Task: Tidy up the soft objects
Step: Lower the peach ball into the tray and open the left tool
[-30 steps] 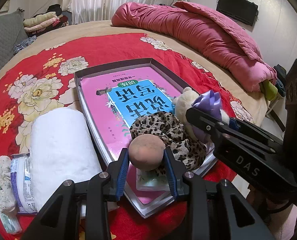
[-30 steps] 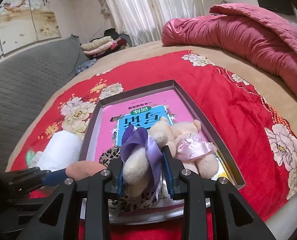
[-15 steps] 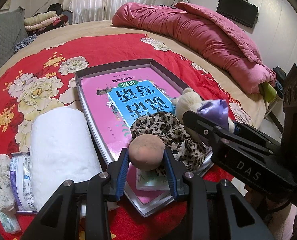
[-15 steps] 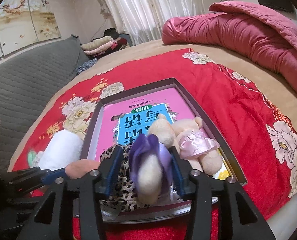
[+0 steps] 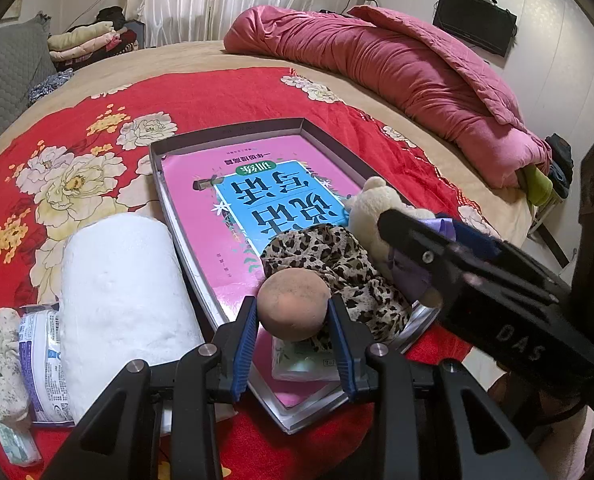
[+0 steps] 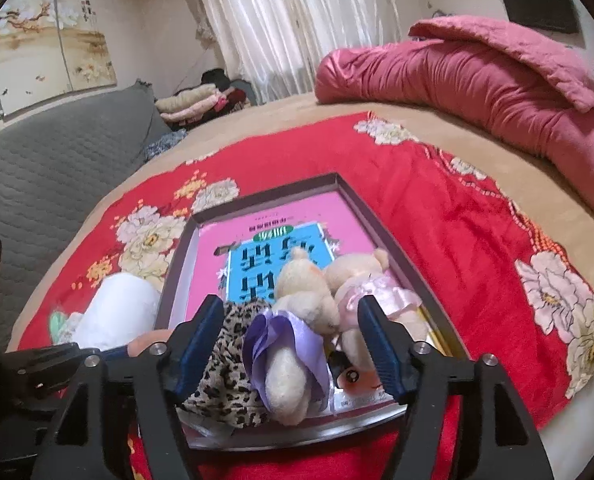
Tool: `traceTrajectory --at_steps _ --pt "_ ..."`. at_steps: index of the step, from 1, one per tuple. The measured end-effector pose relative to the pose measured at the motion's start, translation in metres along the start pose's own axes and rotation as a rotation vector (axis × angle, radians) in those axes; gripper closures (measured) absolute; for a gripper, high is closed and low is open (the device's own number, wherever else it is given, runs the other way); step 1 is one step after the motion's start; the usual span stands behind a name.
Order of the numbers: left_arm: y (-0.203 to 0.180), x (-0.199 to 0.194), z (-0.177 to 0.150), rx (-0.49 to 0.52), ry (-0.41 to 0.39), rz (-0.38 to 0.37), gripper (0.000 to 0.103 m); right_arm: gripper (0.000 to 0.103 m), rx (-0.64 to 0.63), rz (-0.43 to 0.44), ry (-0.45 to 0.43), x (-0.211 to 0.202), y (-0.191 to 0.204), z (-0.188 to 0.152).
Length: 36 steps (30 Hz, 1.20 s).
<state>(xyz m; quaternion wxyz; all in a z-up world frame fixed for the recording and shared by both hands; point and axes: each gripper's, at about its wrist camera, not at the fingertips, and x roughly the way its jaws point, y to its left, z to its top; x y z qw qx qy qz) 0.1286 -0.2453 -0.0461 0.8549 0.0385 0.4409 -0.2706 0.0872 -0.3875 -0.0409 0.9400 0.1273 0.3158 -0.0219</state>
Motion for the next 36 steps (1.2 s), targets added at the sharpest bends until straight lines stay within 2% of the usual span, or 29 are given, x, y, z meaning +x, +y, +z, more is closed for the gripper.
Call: traceTrajectory --at_steps 7,13,16,21,23,31,36 --pt "0.001 -0.001 0.000 -0.004 -0.001 -0.003 0.067 0.029 0.000 0.016 -0.102 -0.021 0.001 0.009" --pt "0.002 -0.001 0.000 -0.006 0.000 -0.007 0.067 0.029 0.062 0.013 -0.076 -0.023 -0.003 0.013" --pt "0.002 0.000 0.000 -0.008 0.001 -0.008 0.067 0.029 0.106 0.066 -0.083 -0.026 -0.008 0.014" --pt "0.003 -0.002 0.001 -0.017 0.001 -0.013 0.067 0.028 0.138 0.078 -0.087 -0.026 -0.007 0.014" --pt "0.003 -0.003 0.001 -0.020 0.001 -0.015 0.067 0.024 0.148 0.063 -0.095 -0.028 -0.007 0.014" --pt "0.003 -0.005 0.001 -0.023 0.000 -0.005 0.067 0.024 0.147 -0.018 -0.089 -0.032 -0.005 0.015" --pt "0.003 -0.006 0.002 -0.024 0.004 -0.005 0.067 0.024 0.131 -0.037 -0.098 -0.038 -0.004 0.015"
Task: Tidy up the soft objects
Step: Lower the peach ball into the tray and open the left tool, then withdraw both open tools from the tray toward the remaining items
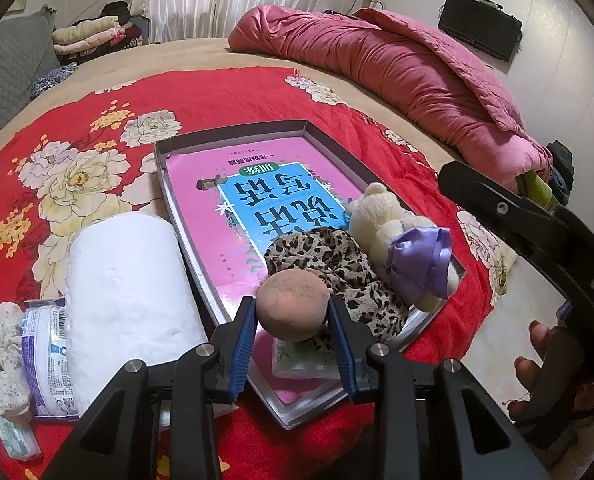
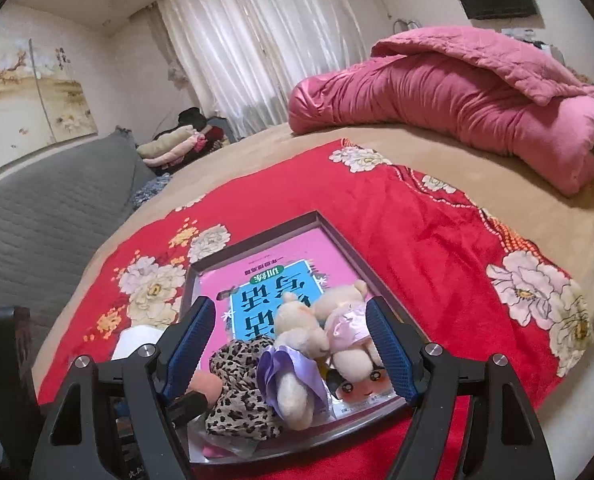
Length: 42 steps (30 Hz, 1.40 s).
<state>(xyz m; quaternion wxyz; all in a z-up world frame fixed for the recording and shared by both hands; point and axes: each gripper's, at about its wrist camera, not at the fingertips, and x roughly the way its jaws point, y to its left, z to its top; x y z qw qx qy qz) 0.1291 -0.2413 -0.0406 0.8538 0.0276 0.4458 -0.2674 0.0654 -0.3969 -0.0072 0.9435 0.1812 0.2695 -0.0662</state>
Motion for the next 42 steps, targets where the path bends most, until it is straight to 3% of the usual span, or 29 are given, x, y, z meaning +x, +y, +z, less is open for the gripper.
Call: traceTrajectory --at_steps 15,22,27,31,38,42 --pt "-0.002 -0.006 0.001 0.006 0.002 -0.001 0.065 0.024 -0.083 -0.033 -0.153 -0.040 0.019 0.010" --pt "-0.003 -0.021 0.002 0.009 -0.046 -0.040 0.046 0.024 -0.054 -0.065 -0.182 -0.053 0.008 0.014" --pt "0.005 -0.044 -0.001 -0.010 -0.109 -0.052 0.042 0.024 -0.199 -0.086 -0.370 -0.096 0.031 0.020" --pt "0.023 -0.064 -0.006 -0.053 -0.138 -0.030 0.038 0.024 -0.253 0.009 -0.381 -0.112 0.055 0.026" --pt "0.069 -0.118 -0.034 -0.117 -0.209 0.063 0.037 0.024 -0.148 0.338 -0.127 -0.086 0.085 0.019" --pt "0.112 -0.147 -0.055 -0.197 -0.220 0.128 0.037 0.024 -0.175 0.456 -0.037 -0.077 0.114 0.009"
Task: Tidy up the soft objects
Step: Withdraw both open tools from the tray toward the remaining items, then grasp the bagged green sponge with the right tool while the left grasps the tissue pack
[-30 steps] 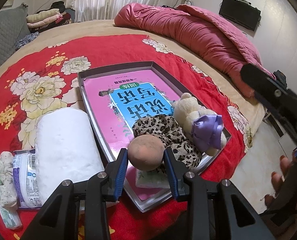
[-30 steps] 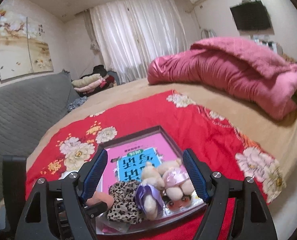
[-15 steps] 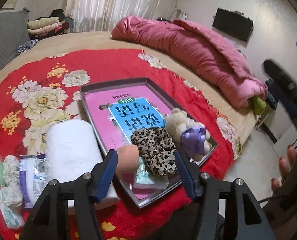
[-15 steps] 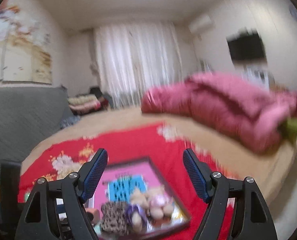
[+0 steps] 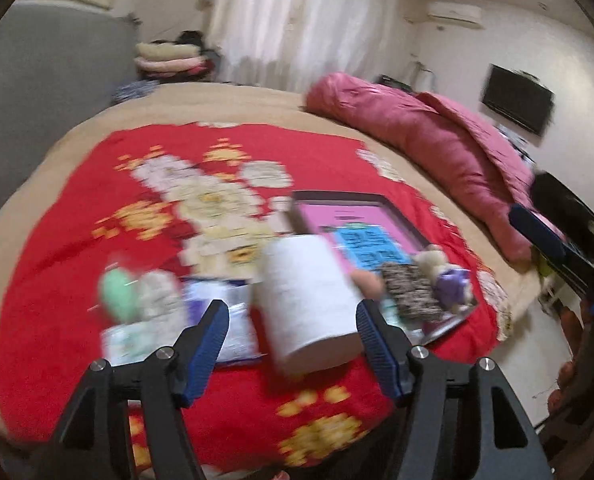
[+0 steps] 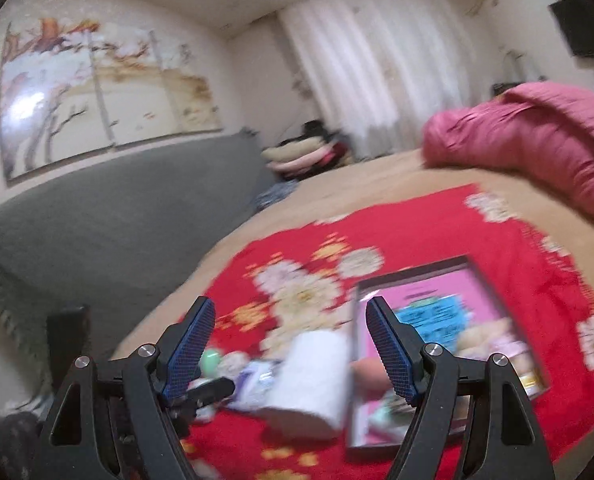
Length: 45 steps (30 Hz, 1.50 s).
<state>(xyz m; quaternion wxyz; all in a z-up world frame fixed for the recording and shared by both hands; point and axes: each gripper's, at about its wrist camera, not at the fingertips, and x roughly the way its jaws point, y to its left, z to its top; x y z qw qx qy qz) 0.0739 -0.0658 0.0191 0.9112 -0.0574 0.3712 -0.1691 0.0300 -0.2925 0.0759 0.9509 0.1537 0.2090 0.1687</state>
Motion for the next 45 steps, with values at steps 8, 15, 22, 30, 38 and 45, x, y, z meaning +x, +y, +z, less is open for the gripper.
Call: traceTrajectory --at_steps 8,15,22,30,38,45 --pt "0.084 -0.011 -0.023 -0.145 0.080 0.103 0.037 0.024 0.042 0.176 0.098 0.031 0.056 -0.013" --pt "0.106 0.018 -0.045 -0.186 0.202 0.116 0.037 0.024 -0.002 0.227 0.194 0.063 0.097 -0.033" --pt "0.113 0.047 -0.049 -0.222 0.251 0.137 0.037 0.024 -0.041 0.180 0.308 0.098 0.102 -0.055" --pt "0.123 0.079 -0.049 -0.247 0.302 0.161 0.037 0.024 -0.179 0.059 0.398 0.129 0.107 -0.074" --pt "0.136 0.077 -0.048 -0.282 0.278 0.115 0.050 0.024 -0.235 0.032 0.437 0.173 0.118 -0.069" --pt "0.149 0.071 -0.049 -0.333 0.258 0.052 0.055 0.024 -0.357 0.021 0.556 0.256 0.140 -0.072"
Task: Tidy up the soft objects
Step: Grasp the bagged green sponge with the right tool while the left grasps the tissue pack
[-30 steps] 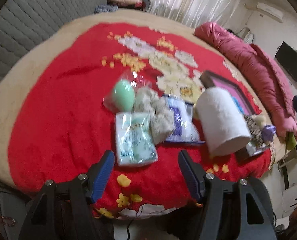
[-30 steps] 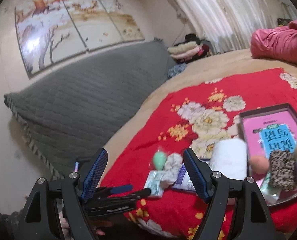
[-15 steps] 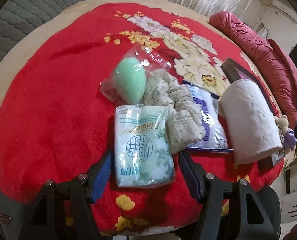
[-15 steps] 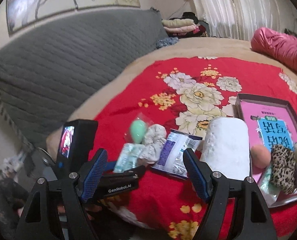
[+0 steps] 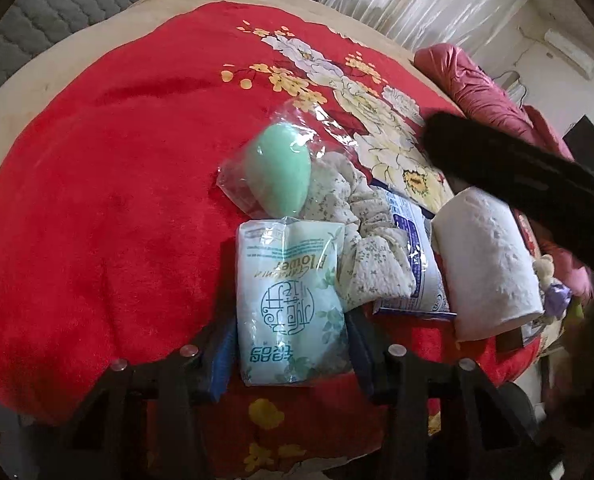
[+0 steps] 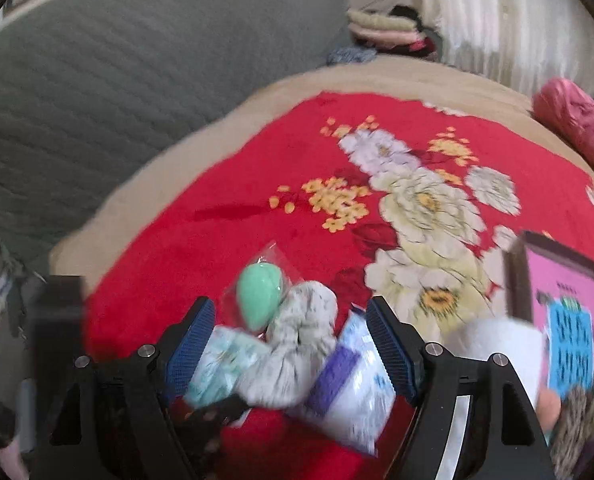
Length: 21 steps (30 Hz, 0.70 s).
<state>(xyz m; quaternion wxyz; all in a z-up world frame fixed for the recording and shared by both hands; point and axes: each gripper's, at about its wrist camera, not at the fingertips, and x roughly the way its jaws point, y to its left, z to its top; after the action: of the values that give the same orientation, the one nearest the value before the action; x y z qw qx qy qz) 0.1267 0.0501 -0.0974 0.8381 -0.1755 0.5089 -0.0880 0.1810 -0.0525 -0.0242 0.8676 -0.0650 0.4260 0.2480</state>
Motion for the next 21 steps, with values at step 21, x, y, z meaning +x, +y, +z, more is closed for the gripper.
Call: traceTrajectory --at_steps 21 --pt "0.005 -0.010 0.000 -0.007 -0.046 -0.028 0.055 0.054 -0.203 0.081 0.188 0.095 0.027 0.018"
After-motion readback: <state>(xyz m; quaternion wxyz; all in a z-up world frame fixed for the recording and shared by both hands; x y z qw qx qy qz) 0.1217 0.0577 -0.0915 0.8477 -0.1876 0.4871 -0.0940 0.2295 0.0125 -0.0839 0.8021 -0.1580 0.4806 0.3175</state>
